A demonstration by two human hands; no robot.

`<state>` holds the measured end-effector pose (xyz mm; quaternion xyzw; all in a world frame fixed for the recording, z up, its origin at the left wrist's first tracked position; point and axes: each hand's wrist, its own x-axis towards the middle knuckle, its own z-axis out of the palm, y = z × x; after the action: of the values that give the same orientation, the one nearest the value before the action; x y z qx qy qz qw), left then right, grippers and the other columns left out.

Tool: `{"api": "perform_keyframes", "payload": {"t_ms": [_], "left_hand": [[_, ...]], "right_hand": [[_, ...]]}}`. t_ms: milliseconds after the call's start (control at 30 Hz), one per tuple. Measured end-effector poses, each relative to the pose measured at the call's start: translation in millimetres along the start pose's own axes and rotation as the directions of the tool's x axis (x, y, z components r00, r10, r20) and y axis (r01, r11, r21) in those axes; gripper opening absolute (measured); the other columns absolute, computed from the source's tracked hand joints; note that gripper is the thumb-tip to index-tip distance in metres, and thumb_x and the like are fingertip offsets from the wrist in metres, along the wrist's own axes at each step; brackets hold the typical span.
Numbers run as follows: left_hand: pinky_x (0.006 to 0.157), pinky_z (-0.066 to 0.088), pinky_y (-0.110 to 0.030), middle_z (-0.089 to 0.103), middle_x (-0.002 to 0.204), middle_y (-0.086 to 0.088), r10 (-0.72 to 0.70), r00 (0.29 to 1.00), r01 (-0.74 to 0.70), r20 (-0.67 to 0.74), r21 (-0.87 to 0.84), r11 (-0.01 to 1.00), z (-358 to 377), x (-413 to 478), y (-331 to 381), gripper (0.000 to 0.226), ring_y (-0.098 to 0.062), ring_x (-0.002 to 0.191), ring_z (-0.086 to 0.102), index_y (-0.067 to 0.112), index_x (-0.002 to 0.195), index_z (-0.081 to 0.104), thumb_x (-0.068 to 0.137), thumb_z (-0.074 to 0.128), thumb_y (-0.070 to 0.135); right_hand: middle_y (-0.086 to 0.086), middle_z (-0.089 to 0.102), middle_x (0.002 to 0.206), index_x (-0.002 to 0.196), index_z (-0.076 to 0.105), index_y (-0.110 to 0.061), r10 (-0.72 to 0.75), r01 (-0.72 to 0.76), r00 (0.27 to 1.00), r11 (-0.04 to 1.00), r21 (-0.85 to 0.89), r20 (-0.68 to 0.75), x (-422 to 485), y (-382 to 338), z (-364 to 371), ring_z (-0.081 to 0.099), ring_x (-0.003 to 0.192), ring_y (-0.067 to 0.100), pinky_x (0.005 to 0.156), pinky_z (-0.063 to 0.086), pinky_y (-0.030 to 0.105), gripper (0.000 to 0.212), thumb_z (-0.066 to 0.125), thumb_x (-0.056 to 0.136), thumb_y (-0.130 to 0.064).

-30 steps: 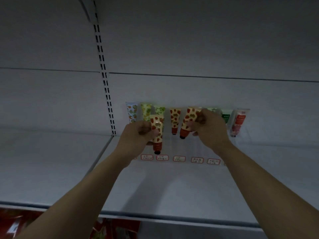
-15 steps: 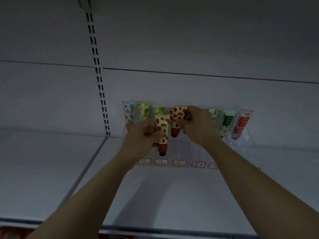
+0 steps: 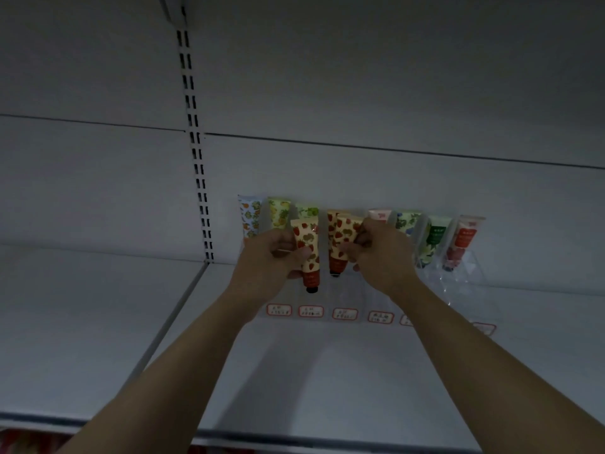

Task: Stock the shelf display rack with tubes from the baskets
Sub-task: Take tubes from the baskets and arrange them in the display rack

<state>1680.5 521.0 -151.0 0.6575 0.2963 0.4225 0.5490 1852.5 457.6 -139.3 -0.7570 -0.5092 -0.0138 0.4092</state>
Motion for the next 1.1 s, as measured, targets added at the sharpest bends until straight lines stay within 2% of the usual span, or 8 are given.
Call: {"api": "perform_keyframes", "payload": {"t_ms": [100,267,367,467,567,700,900,1100], "left_hand": [[0.072,0.06,-0.03,0.064,0.089,-0.009,-0.004,1.0,0.004,0.001,-0.017,1.0,-3.4,-1.8,1.1,0.011,-0.021,0.083,0.068,0.012,0.081,0.061,0.088,0.064,0.004],[0.073,0.06,-0.032,0.063,0.097,-0.012,-0.032,0.999,0.032,0.017,0.01,0.999,-1.8,-2.3,-0.7,0.008,-0.02,0.087,0.068,0.006,0.094,0.063,0.087,0.067,0.008],[0.07,0.06,-0.028,0.062,0.096,-0.012,-0.028,0.999,0.028,0.017,0.008,1.0,-0.5,-4.0,0.4,0.008,-0.016,0.083,0.067,0.006,0.094,0.062,0.088,0.066,0.007],[0.071,0.06,-0.028,0.062,0.1,-0.016,-0.027,1.0,0.027,-0.009,-0.019,0.999,-8.5,-1.2,2.6,0.011,-0.021,0.088,0.067,0.001,0.097,0.061,0.088,0.065,0.005],[0.073,0.06,-0.031,0.063,0.106,-0.02,-0.022,0.999,0.02,-0.045,-0.041,0.999,-22.2,4.8,2.7,0.018,-0.025,0.093,0.068,-0.003,0.102,0.062,0.088,0.066,0.007],[0.073,0.06,-0.032,0.062,0.108,-0.023,-0.035,0.997,0.031,-0.064,-0.066,0.997,-25.2,5.5,-0.1,0.017,-0.026,0.094,0.067,-0.003,0.102,0.062,0.088,0.065,0.005],[0.067,0.058,-0.022,0.063,0.105,-0.019,0.007,1.0,-0.007,-0.015,-0.017,1.0,-14.4,5.3,-0.1,0.02,-0.019,0.085,0.068,-0.005,0.104,0.061,0.088,0.065,0.005],[0.068,0.058,-0.023,0.065,0.099,-0.015,0.003,1.0,-0.004,-0.013,-0.029,1.0,-15.4,6.6,-1.2,0.011,-0.017,0.083,0.069,0.002,0.097,0.064,0.087,0.065,0.005]], "right_hand": [[0.015,0.068,0.08,0.083,0.057,-0.001,-0.011,0.012,0.999,1.0,-0.013,0.039,1.5,-2.8,-2.6,0.064,0.073,0.029,0.072,0.055,0.046,0.024,0.071,0.083,-0.02],[0.009,0.066,0.083,0.089,0.055,-0.011,-0.104,0.117,0.985,0.989,-0.091,0.138,-0.7,-7.0,-10.0,0.061,0.071,0.024,0.06,0.043,0.026,0.016,0.066,0.088,-0.023],[0.01,0.066,0.083,0.095,0.056,-0.011,-0.149,0.165,0.97,0.984,-0.073,0.195,-1.8,-8.1,-8.7,0.062,0.075,0.025,0.064,0.049,0.03,0.008,0.062,0.091,-0.015],[0.013,0.069,0.078,0.095,0.058,-0.006,-0.091,0.094,0.995,0.988,0.118,-0.028,-2.1,0.4,-14.5,0.066,0.068,0.029,0.064,0.057,0.044,0.009,0.062,0.087,-0.006],[0.012,0.071,0.075,0.099,0.061,-0.007,-0.016,0.088,0.975,0.944,0.319,-0.223,-1.6,1.0,-30.1,0.069,0.062,0.025,0.061,0.058,0.046,0.013,0.063,0.087,-0.004],[0.014,0.071,0.08,0.101,0.06,-0.01,-0.009,0.023,0.999,0.956,0.292,-0.047,-1.8,-3.6,-21.8,0.069,0.064,0.025,0.059,0.059,0.044,0.013,0.063,0.088,-0.006],[0.013,0.069,0.079,0.117,0.059,-0.009,0.026,-0.028,1.0,0.965,0.26,0.015,0.3,-0.6,-4.7,0.069,0.065,0.024,0.061,0.059,0.045,0.028,0.064,0.089,-0.012],[0.027,0.065,0.083,0.102,0.057,-0.004,0.061,-0.077,0.995,0.966,0.246,0.074,6.0,-3.4,0.2,0.065,0.06,0.018,0.051,0.056,0.036,0.012,0.062,0.091,-0.006]]}}
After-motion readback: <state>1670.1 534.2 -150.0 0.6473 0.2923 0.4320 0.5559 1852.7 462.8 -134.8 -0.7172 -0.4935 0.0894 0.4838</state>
